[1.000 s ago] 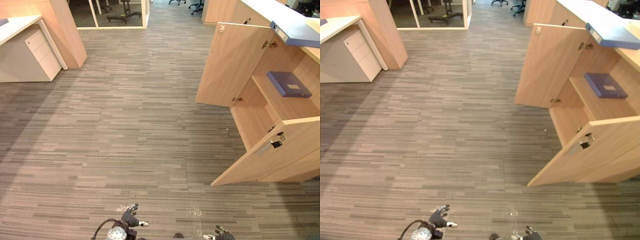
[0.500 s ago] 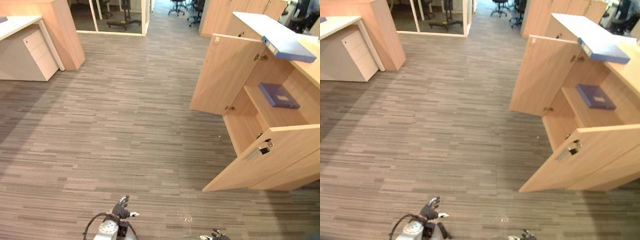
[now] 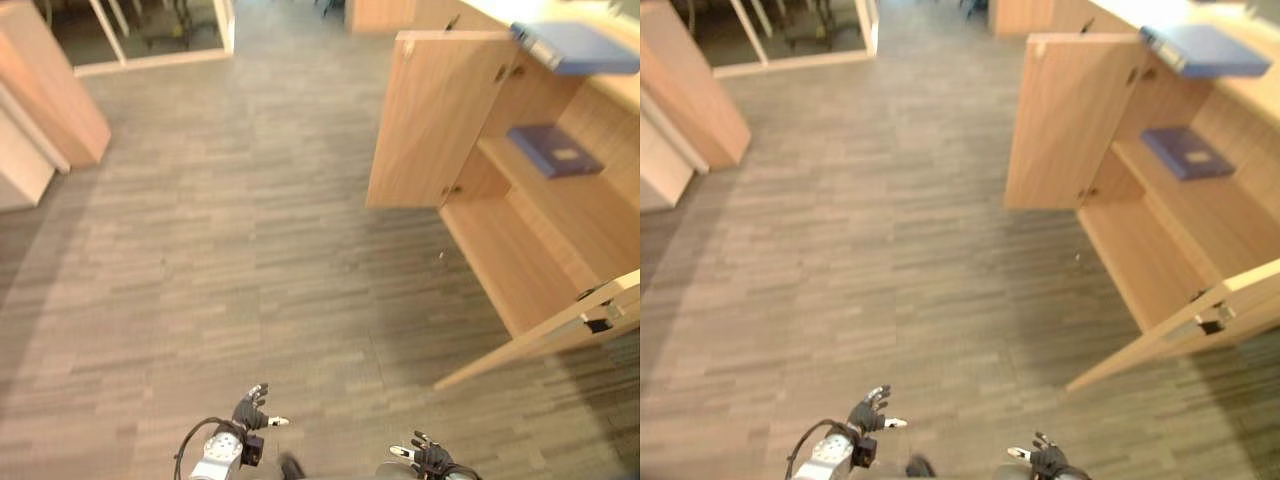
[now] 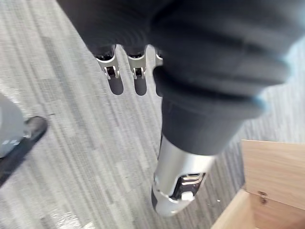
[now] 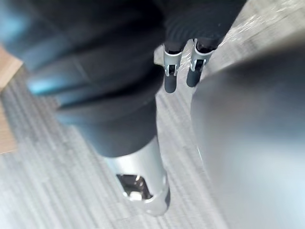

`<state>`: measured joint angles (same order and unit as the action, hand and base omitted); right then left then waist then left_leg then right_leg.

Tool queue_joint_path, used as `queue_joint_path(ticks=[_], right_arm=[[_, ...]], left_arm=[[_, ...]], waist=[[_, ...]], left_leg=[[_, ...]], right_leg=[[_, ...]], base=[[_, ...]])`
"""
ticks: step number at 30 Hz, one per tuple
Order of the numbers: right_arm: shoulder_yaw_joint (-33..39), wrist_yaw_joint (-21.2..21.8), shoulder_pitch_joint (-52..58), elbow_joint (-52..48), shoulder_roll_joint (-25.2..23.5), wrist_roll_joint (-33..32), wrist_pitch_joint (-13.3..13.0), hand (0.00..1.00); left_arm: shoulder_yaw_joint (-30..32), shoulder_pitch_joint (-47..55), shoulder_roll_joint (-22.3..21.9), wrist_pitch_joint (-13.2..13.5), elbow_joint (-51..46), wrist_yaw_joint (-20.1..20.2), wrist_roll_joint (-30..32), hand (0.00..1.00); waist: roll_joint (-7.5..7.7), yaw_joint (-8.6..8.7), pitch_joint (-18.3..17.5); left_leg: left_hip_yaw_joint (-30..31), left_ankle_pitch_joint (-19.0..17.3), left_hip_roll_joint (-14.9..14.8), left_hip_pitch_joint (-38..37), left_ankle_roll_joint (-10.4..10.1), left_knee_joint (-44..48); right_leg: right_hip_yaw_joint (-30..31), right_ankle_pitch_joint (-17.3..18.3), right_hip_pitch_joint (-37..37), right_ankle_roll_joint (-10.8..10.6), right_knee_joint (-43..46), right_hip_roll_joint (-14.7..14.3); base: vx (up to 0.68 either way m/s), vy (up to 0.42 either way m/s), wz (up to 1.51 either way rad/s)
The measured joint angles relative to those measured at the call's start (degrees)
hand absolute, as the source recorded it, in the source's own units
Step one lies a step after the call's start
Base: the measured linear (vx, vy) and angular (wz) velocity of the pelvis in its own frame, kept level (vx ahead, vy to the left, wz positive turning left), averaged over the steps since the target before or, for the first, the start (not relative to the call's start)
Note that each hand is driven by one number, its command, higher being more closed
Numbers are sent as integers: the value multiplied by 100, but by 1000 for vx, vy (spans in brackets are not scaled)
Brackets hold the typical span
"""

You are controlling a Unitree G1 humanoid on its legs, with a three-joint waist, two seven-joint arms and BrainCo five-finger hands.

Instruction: Walk over to the cabinet, pick up the folder, carry it to the office cabinet, place the folder inside the office cabinet, then close the office cabinet door

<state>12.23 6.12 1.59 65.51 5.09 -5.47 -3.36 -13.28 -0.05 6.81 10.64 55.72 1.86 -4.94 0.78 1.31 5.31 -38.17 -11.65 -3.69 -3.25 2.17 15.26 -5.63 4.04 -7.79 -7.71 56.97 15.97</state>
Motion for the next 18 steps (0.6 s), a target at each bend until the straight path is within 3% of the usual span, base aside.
queue_joint_path(ticks=[2, 3, 4, 6, 7, 8, 9, 10, 12, 15, 17, 18], right_arm=[[-5, 2, 5, -119, -12, -7, -30, 0], [-2, 11, -9, -156, -17, -19, -28, 0], [8, 43, -46, -224, -12, -36, -26, 0], [13, 52, -97, -306, 12, -100, -28, 0], [15, 52, -111, -299, 23, -195, -24, 0], [21, 52, -106, -282, 35, -265, -15, 0], [16, 54, -108, -277, 42, -268, -13, 0], [17, 60, -194, -278, 134, -283, -16, 0], [172, 76, -234, -253, 144, -313, 3, 0], [194, 81, -215, -158, 148, -314, 64, 0], [221, 79, -141, -34, 147, -361, 72, 0], [221, 72, -62, 26, 187, -437, 89, 0]], left_arm=[[-154, -37, -41, 10, -8, 37, -10, 0], [-155, -50, -45, 9, 2, 37, -11, 0], [-155, -59, -50, -5, 25, 42, -11, 0], [-161, -103, -58, -10, 139, 51, -10, 0], [-194, -160, -45, -3, 209, 74, -10, 0], [-231, -168, -31, -4, 242, 87, -6, 0], [-225, -151, -25, -1, 281, 90, -5, 0], [-227, -148, -132, -7, 408, 104, 18, 0], [-141, -237, -156, -6, 440, 108, 33, 0], [147, -197, -165, -5, 453, 107, 42, 0], [352, -185, -177, -8, 454, 105, 42, 0], [533, -115, -192, -10, 440, 103, 39, 0]], waist=[[-45, 35, 25], [-73, 45, 57], [-154, 58, 148], [-252, 148, 219], [-232, 187, 239], [-186, 189, 278], [-172, 175, 289], [-392, 151, 339], [-414, 149, 417], [-458, 165, 387], [-431, 197, 374], [-441, 186, 364]], left_leg=[[133, 57, -7, -497, -143, -331], [167, 62, -70, -554, -152, -353], [210, 77, -238, -677, -178, -409], [344, 145, -455, -820, -293, -520], [451, 227, -466, -984, -469, -732], [527, 282, -431, -1196, -803, -964], [560, 293, -412, -1333, -928, -1054], [555, 373, -590, -1437, -940, -1196], [452, 661, -692, -1579, -983, -1333], [439, 775, -1137, -1717, -1139, -1025], [669, 780, -1673, -1399, -1128, 74], [956, 980, -2192, -926, -827, 1398]], right_leg=[[-302, 880, -457, 453, 304, -117], [-375, 1050, -577, 597, 116, -228], [-505, 1260, -778, 746, -462, -520], [-501, 1229, -1014, 710, -1670, -810], [-426, 924, -1068, 611, -2630, -762], [-364, 156, -1020, 623, -3349, -650], [-434, -319, -960, 746, -3365, -633], [-511, -116, -970, 805, -3185, -836], [-560, 427, -1084, 894, -2653, -949], [-721, 753, -794, 1024, -2640, -1269], [-854, 801, -400, 1072, -3002, -1515], [-893, 812, -13, 1124, -3338, -1728]], base=[[358, -56, 32], [378, -185, 27], [369, -248, 29], [318, -252, 46], [357, -307, 65], [371, -332, 55], [384, -331, 16], [298, -259, -6], [369, -341, -4], [317, -280, 0], [294, -308, 8], [379, -395, 1]])
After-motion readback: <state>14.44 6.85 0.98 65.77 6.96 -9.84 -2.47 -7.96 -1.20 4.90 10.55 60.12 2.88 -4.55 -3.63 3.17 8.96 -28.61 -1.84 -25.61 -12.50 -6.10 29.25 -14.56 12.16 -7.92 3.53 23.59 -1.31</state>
